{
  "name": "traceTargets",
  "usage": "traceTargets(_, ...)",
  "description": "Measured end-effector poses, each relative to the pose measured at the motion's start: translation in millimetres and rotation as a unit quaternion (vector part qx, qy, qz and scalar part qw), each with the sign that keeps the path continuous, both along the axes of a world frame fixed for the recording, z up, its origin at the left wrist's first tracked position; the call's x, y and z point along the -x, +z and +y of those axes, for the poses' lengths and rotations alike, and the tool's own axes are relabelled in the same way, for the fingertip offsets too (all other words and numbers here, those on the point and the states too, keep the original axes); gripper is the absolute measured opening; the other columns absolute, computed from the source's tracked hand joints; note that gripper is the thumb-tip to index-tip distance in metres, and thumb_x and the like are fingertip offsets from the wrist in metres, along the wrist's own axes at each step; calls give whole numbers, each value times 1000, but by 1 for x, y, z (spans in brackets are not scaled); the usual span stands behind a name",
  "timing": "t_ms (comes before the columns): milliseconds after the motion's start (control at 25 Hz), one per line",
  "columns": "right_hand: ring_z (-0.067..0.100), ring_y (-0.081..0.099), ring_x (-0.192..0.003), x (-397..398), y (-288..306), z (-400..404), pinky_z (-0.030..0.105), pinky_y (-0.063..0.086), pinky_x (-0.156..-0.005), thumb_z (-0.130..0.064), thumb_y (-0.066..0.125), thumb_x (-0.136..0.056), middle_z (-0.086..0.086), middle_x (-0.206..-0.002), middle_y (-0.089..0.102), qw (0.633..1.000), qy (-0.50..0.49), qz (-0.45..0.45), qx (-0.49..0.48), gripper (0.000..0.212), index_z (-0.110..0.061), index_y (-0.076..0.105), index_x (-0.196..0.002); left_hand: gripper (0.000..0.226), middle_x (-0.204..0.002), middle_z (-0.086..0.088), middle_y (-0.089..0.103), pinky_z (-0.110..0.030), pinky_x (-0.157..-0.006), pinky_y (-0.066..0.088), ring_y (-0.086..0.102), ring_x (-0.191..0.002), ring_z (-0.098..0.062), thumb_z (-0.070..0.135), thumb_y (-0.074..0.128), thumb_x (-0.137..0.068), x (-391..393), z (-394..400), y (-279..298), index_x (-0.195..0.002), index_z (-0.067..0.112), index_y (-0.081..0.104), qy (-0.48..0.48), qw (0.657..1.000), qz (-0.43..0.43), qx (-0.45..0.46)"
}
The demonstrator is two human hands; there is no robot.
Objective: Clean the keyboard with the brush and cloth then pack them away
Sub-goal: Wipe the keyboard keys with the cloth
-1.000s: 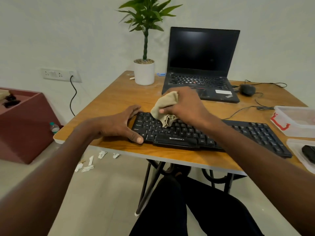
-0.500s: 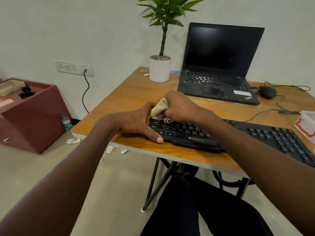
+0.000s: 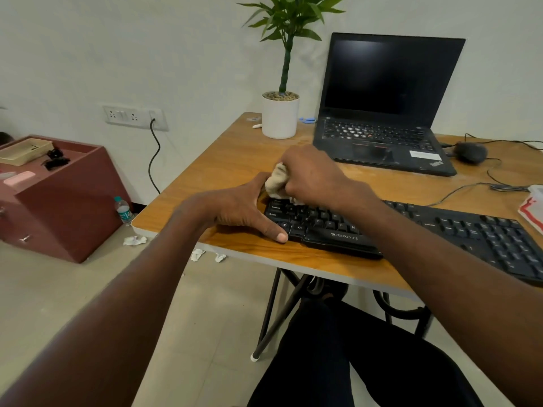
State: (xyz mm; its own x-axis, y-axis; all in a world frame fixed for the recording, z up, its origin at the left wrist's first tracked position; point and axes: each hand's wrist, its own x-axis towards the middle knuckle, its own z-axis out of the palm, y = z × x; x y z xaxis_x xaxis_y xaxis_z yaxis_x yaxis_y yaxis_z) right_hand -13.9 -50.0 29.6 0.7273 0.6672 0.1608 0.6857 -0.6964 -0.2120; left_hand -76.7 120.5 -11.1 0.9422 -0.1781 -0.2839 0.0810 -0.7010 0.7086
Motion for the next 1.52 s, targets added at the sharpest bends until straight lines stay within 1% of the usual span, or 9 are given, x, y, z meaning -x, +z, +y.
traceTargets(120, 20, 67, -85, 7, 3, -3, 39, 58, -74, -17, 85, -80, 3, -91, 70, 999, -8, 45, 1, 28, -11, 72, -103, 132, -152, 17, 43, -47, -122, 36, 42, -140, -16, 55, 101, -53, 0, 0, 1, -156, 48, 20, -3, 1000, 2, 3)
traceTargets(240, 20, 59, -78, 7, 14, -10, 36, 48, -69, -16, 78, -85, 1, -81, 57, 998, -48, 13, 45, 17, -13, 63, -94, 129, -152, 13, 43, -49, -120, 40, 45, -138, -20, 58, 101, -48, -1, 1, 1, -150, 53, 21, 2, 1000, 8, 6)
traceTargets(400, 20, 67, -82, 13, 7, -9, 35, 56, -70, -15, 81, -80, 3, -89, 72, 998, -36, 25, -37, 20, -14, 75, -100, 132, -148, 15, 44, -51, -120, 39, 45, -137, -19, 60, 100, -47, 0, 0, 1, -152, 51, 20, -3, 1000, 4, -3)
traceTargets(640, 26, 52, -83, 18, 12, -31, 37, 42, -71, -22, 74, -90, 3, -83, 47, 994, -94, -26, 42, 29, -13, 47, -95, 127, -138, 21, 44, -47, -116, 45, 49, -131, -15, 55, 100, -50, 1, 1, 1, -150, 52, 22, 6, 1000, 9, 12)
traceTargets(840, 23, 67, -85, 6, 9, -29, 34, 50, -67, -13, 77, -81, 6, -94, 71, 993, -95, 24, -73, 22, -15, 73, -102, 125, -139, 18, 47, -47, -114, 45, 50, -129, -15, 56, 101, -51, 0, 1, 2, -147, 54, 22, 1, 1000, 13, 11)
traceTargets(920, 21, 68, -87, 8, 8, -30, 35, 57, -71, -16, 84, -79, 5, -97, 73, 994, -75, 73, -44, 27, -13, 74, -104, 124, -142, 16, 46, -47, -114, 46, 50, -129, -14, 57, 102, -49, 0, 1, 2, -146, 55, 23, 0, 1000, 11, 11)
traceTargets(1080, 25, 61, -87, 8, 14, -37, 38, 50, -72, -25, 77, -87, 5, -94, 59, 992, -97, -14, 84, 27, -12, 56, -97, 132, -146, 15, 44, -48, -115, 45, 49, -131, -17, 65, 101, -41, -1, 3, -2, -147, 57, 22, 1, 1000, 10, 12)
traceTargets(1240, 21, 67, -84, 14, 11, -24, 41, 59, -76, -18, 77, -83, 2, -92, 71, 998, -48, 2, -30, 21, -14, 74, -104, 130, -136, 24, 46, -46, -116, 43, 49, -131, -15, 58, 102, -50, 0, 0, 2, -151, 53, 20, -4, 1000, 9, 8)
traceTargets(1520, 23, 58, -83, 19, 11, -22, 36, 45, -69, -30, 75, -90, 1, -92, 59, 994, -74, -62, 54, 23, -20, 66, -108, 127, -151, 12, 41, -50, -119, 41, 44, -137, -20, 56, 99, -52, 1, 0, 3, -152, 51, 21, 4, 1000, 8, 1)
